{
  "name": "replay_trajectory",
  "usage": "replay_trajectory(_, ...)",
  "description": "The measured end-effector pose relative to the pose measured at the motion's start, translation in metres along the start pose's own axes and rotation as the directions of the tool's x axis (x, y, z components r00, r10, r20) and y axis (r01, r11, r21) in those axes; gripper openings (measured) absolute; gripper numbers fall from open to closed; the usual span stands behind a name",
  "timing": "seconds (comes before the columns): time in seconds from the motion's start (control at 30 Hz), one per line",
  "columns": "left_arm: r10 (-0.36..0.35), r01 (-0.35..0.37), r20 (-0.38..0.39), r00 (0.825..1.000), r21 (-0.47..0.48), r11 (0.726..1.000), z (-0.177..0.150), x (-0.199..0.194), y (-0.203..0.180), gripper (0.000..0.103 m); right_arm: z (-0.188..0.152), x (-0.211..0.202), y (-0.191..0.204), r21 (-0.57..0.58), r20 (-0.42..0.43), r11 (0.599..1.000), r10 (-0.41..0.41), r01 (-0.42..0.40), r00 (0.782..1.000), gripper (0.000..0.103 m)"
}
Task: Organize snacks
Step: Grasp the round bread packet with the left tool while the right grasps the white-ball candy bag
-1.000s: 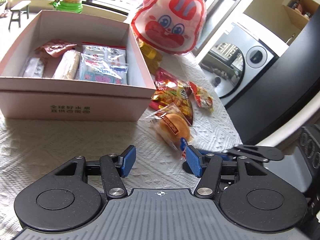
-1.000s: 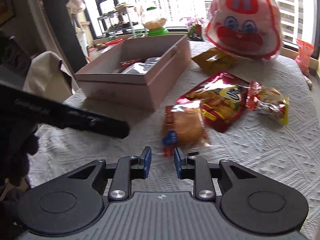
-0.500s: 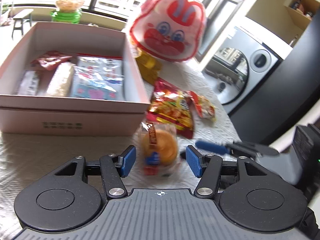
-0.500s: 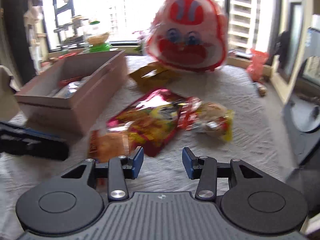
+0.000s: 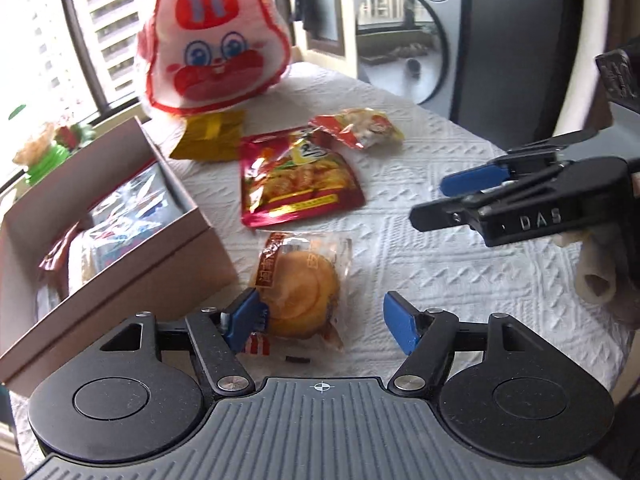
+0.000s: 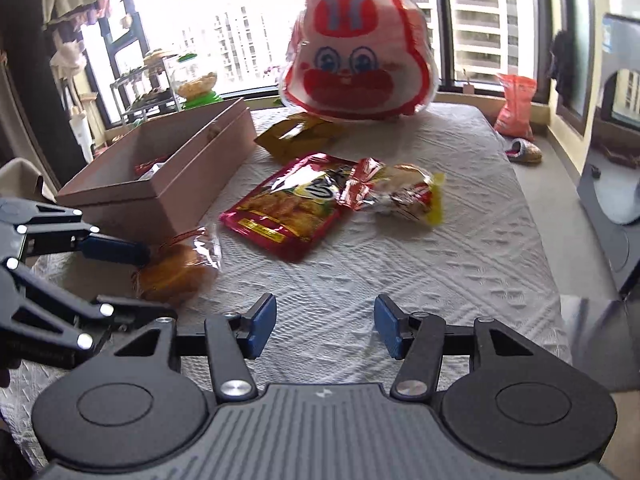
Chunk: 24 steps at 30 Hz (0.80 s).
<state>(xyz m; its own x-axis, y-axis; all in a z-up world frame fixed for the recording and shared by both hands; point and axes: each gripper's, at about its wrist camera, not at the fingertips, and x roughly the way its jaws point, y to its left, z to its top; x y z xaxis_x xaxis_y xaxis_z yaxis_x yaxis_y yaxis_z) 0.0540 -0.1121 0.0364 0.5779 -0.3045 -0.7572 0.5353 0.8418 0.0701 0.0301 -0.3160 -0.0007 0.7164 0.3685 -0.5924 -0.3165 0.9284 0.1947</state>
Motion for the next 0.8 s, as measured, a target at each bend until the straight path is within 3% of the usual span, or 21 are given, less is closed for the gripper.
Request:
replay_trajectory(0.07,-0.026,0.027,0.012,1.0,-0.03,0.999,0.001,-0.004,0.004,0.071,0.001,0.0,-0.008,0.044,0.006,0.999,0.027,-0.027,1.0,0.06)
replay_trajectory(0.17,0.028,-0.027,0.01,1.0,-0.055,0.998,0.005,0.001,0.01,0.068,0.001,0.0,-0.014,0.085,0.016,0.995,0.053,-0.054,0.998,0.061)
replay_trajectory(0.33,-0.02,0.016,-0.033,0.999,-0.129,0.992,0.011,0.027,0.023,0.068,-0.001,0.0,-0.017,0.112,0.029,0.991,0.076,-0.079,0.997,0.063)
replay_trajectory(0.4,-0.022,0.019,-0.015,1.0,-0.159,0.987,0.012,0.031,0.028,0.066,-0.001,0.0,-0.017,0.115,0.033,0.99,0.079,-0.082,0.996,0.064)
replay_trajectory(0.43,-0.021,0.018,-0.013,1.0,-0.175,0.984,0.012,0.03,0.03,0.061,-0.001,0.0,-0.016,0.117,0.035,0.99,0.079,-0.082,0.996,0.065)
replay_trajectory(0.53,-0.053,0.05,-0.006,0.999,-0.235,0.971,0.005,0.019,0.036,0.061,-0.001,0.0,-0.015,0.115,0.035,0.99,0.076,-0.08,0.996,0.065)
replay_trajectory(0.6,-0.034,0.036,0.012,0.999,-0.249,0.968,-0.005,0.002,0.037,0.061,0.002,0.001,-0.012,0.09,0.026,0.994,0.067,-0.069,0.997,0.065)
replay_trajectory(0.73,0.038,-0.027,0.028,0.999,-0.311,0.95,-0.027,-0.024,0.046,0.061,0.025,0.005,0.003,-0.084,0.058,0.991,-0.097,0.101,0.994,0.065)
replay_trajectory(0.8,0.034,-0.017,0.039,0.999,-0.372,0.928,-0.038,-0.03,0.054,0.061,0.046,0.01,-0.003,-0.087,0.097,0.98,-0.171,0.18,0.98,0.066)
